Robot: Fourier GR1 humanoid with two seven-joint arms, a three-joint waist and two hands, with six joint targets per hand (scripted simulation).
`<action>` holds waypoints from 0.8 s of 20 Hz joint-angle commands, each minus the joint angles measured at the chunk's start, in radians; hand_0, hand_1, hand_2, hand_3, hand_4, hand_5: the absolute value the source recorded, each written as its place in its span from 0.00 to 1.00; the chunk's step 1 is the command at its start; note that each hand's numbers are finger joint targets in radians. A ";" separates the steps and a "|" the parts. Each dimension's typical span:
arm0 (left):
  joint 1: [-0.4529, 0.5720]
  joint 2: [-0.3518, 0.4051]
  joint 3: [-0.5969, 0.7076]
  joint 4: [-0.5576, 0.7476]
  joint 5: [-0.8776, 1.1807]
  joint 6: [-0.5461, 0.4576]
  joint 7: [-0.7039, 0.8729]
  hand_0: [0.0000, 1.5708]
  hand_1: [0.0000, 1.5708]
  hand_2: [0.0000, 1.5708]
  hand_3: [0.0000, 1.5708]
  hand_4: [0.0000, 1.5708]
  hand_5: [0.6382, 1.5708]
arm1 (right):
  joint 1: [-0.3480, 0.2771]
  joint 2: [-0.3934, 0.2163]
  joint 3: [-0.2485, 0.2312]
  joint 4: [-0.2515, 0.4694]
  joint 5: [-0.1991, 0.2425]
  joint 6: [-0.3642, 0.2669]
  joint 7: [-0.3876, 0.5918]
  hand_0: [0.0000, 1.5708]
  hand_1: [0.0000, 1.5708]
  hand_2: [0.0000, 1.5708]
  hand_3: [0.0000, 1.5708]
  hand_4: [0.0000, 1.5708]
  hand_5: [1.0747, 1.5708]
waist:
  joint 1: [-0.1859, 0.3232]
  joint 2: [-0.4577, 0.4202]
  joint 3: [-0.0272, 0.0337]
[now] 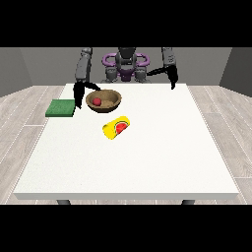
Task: Pick the cup and pour the ball into the bowl, then pick the bowl and place it on the pad
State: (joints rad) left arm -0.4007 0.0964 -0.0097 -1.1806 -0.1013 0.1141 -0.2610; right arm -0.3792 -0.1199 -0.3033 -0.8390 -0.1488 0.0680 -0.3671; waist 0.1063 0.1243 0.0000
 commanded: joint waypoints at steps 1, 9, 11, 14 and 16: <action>-0.002 0.026 0.051 0.009 0.018 -0.008 0.000 0.00 0.00 0.00 0.00 0.00 0.99 | 0.012 0.053 0.050 0.061 0.030 -0.024 -0.070 0.00 0.00 0.00 0.00 0.12 0.98 | -0.038 -0.009 0.0002; 0.042 0.058 0.049 -0.063 0.025 -0.086 -0.021 0.00 0.00 0.00 0.00 0.00 0.99 | -0.084 0.029 0.025 0.238 0.014 -0.037 -0.182 0.00 0.00 0.00 0.00 0.04 0.98 | 0.006 0.029 0.0004; 0.012 0.046 0.030 -0.110 0.022 -0.079 0.037 0.00 0.00 0.00 0.00 0.00 0.99 | -0.061 0.063 -0.003 0.278 -0.018 -0.049 -0.161 0.00 0.00 0.00 0.00 0.25 1.00 | 0.025 0.031 0.0008; 0.023 0.023 0.009 -0.136 0.020 -0.072 0.017 0.00 0.00 0.00 0.00 0.05 1.00 | -0.004 -0.014 -0.030 0.329 0.019 -0.176 -0.045 0.92 0.92 1.00 0.00 0.30 0.88 | 0.064 0.060 0.0005; -0.013 0.008 0.004 -0.119 0.007 -0.054 0.001 0.00 0.00 0.00 0.00 0.30 0.99 | -0.016 -0.047 0.036 0.314 0.131 -0.299 -0.047 1.00 1.00 1.00 0.69 0.54 0.87 | 0.071 0.108 -0.0025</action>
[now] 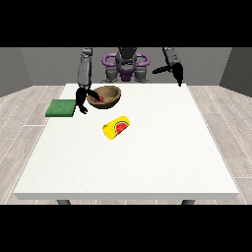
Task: Pick the cup and pour the ball into the bowl, then pick the bowl and place it on the pad
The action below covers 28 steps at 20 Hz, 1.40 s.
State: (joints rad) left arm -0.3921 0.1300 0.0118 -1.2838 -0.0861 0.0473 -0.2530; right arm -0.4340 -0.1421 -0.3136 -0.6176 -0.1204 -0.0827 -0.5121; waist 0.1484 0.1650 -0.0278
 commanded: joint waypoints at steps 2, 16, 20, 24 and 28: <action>-0.035 -0.020 -0.021 -0.016 0.000 -0.009 -0.024 0.00 0.00 0.00 0.00 0.36 0.98 | 0.057 -0.009 0.085 0.084 0.173 -0.265 0.081 1.00 1.00 1.00 1.00 0.59 0.93 | 0.059 0.089 0.0233; 0.121 0.024 0.092 0.196 0.051 -0.016 0.019 0.00 0.00 0.00 0.00 0.64 0.83 | -0.111 -0.082 0.267 -0.074 0.321 -0.252 0.765 1.00 1.00 1.00 0.57 0.51 0.99 | -0.145 -0.319 0.0260; 0.128 0.098 0.163 0.226 0.087 -0.047 0.007 0.00 0.00 0.00 0.00 0.64 0.82 | -0.101 -0.127 0.258 -0.167 0.289 -0.151 0.812 1.00 1.00 1.00 0.47 0.51 0.99 | -0.210 -0.323 0.0272; 0.092 0.087 0.143 0.176 0.080 -0.054 0.003 0.00 0.00 0.00 0.00 0.64 0.84 | -0.083 -0.147 0.203 -0.233 0.264 -0.181 0.800 1.00 1.00 1.00 0.48 0.50 1.00 | -0.168 -0.226 0.0277; 0.092 0.063 0.144 0.182 0.083 -0.051 -0.094 0.00 0.00 0.00 0.00 0.67 0.85 | -0.106 -0.228 0.138 -0.210 0.232 -0.137 0.743 1.00 1.00 1.00 0.48 0.50 1.00 | -0.135 -0.130 0.0279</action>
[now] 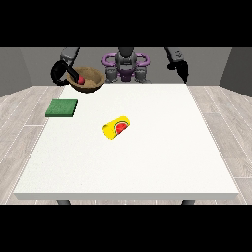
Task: Pick the cup and pour the ball into the bowl, then pick the bowl and place it on the pad
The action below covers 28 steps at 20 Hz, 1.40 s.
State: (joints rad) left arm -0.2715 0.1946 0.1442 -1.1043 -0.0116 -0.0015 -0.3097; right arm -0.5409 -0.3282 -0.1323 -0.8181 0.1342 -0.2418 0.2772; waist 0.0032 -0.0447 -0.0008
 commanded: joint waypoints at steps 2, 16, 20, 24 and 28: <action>-0.050 0.046 0.018 -0.052 0.035 -0.058 0.029 0.00 0.00 0.00 0.00 0.74 0.88 | 0.016 -0.141 -0.100 0.036 -0.046 0.071 -0.096 1.00 1.00 1.00 0.43 0.50 1.00 | 0.042 0.092 0.0013; -0.106 0.488 0.411 0.161 0.333 -0.416 -0.098 0.00 0.00 0.00 0.00 0.78 1.00 | 0.029 -0.230 -0.218 0.063 -0.119 0.101 -0.288 1.00 1.00 1.00 0.00 0.51 0.99 | 0.082 0.276 0.0002; -0.108 0.472 0.373 0.167 0.308 -0.406 -0.091 0.00 0.00 0.00 0.00 0.76 0.99 | 0.005 -0.214 -0.218 0.111 -0.108 0.064 -0.290 1.00 1.00 1.00 0.00 0.44 0.99 | 0.077 0.255 0.0008; -0.113 0.478 0.383 0.130 0.317 -0.384 -0.084 0.00 0.00 0.00 0.00 0.76 0.99 | 0.019 -0.291 -0.265 0.191 -0.107 0.043 -0.296 0.78 0.78 0.90 0.83 0.00 0.96 | 0.082 0.293 0.0013; -0.088 0.469 0.378 0.061 0.330 -0.397 -0.095 0.00 0.00 0.00 0.00 0.75 0.98 | -0.025 -0.307 -0.293 0.273 -0.140 0.095 -0.352 0.27 0.27 0.36 0.58 0.00 0.89 | 0.126 0.311 0.0018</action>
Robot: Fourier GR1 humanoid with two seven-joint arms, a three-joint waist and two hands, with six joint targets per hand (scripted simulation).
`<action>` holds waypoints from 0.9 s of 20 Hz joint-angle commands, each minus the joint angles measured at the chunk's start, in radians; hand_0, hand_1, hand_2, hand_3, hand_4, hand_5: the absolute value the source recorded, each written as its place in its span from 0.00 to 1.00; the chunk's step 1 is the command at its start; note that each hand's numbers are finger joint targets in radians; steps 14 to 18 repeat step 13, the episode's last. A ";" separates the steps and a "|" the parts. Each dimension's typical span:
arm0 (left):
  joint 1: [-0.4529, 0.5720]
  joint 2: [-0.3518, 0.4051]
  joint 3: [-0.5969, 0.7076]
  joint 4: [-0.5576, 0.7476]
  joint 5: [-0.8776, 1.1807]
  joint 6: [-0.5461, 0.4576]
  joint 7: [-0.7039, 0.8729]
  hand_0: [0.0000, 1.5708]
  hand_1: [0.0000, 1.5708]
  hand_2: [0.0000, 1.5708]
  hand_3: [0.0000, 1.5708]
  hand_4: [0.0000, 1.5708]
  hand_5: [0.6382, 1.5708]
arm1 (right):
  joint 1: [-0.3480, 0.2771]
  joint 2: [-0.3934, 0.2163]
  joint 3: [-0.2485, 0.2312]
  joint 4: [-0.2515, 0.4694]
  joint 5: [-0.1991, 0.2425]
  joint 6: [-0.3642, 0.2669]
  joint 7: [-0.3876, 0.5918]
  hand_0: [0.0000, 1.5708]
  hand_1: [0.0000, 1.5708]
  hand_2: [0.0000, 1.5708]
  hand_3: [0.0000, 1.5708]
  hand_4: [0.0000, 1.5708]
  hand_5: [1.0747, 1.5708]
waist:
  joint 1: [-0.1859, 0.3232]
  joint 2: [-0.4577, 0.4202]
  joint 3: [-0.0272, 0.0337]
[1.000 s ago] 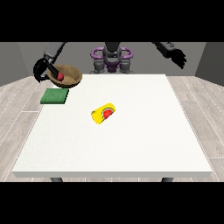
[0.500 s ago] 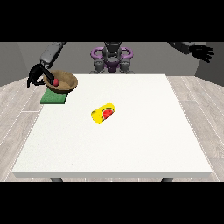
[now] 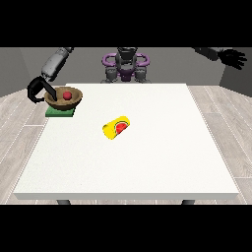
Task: Pick the cup and pour the ball into the bowl, then pick the bowl and place it on the pad
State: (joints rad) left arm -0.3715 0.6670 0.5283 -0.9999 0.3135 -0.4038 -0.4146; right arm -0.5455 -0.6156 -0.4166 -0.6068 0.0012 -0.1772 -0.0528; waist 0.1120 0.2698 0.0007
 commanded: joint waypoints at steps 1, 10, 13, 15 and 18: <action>0.009 -0.010 -0.012 0.006 -0.011 -0.002 -0.026 0.00 0.00 0.00 0.00 0.75 0.98 | -0.031 -0.015 0.001 0.042 -0.007 0.035 -0.012 0.20 0.20 0.31 0.46 0.00 0.85 | -0.005 0.011 -0.0002; -0.024 -0.198 -0.201 -0.217 -0.036 0.129 0.266 0.00 0.00 0.00 0.00 0.57 0.99 | -0.090 -0.074 0.046 0.094 0.021 0.120 0.144 0.00 0.00 0.00 0.00 0.00 0.57 | 0.016 -0.243 0.0017; 0.030 -0.208 -0.212 -0.094 -0.105 0.158 0.234 0.00 0.00 0.00 0.00 0.57 0.99 | -0.171 0.051 0.105 -0.035 0.008 0.146 0.196 0.00 0.00 0.00 0.00 0.30 0.72 | -0.073 -0.388 -0.0032; 0.030 -0.208 -0.212 -0.094 -0.105 0.158 0.234 0.00 0.00 0.00 0.00 0.57 0.99 | -0.171 0.051 0.105 -0.035 0.008 0.146 0.196 0.00 0.00 0.00 0.00 0.30 0.72 | -0.073 -0.388 -0.0032; 0.030 -0.208 -0.212 -0.094 -0.105 0.158 0.234 0.00 0.00 0.00 0.00 0.57 0.99 | -0.171 0.051 0.105 -0.035 0.008 0.146 0.196 0.00 0.00 0.00 0.00 0.30 0.72 | -0.073 -0.388 -0.0032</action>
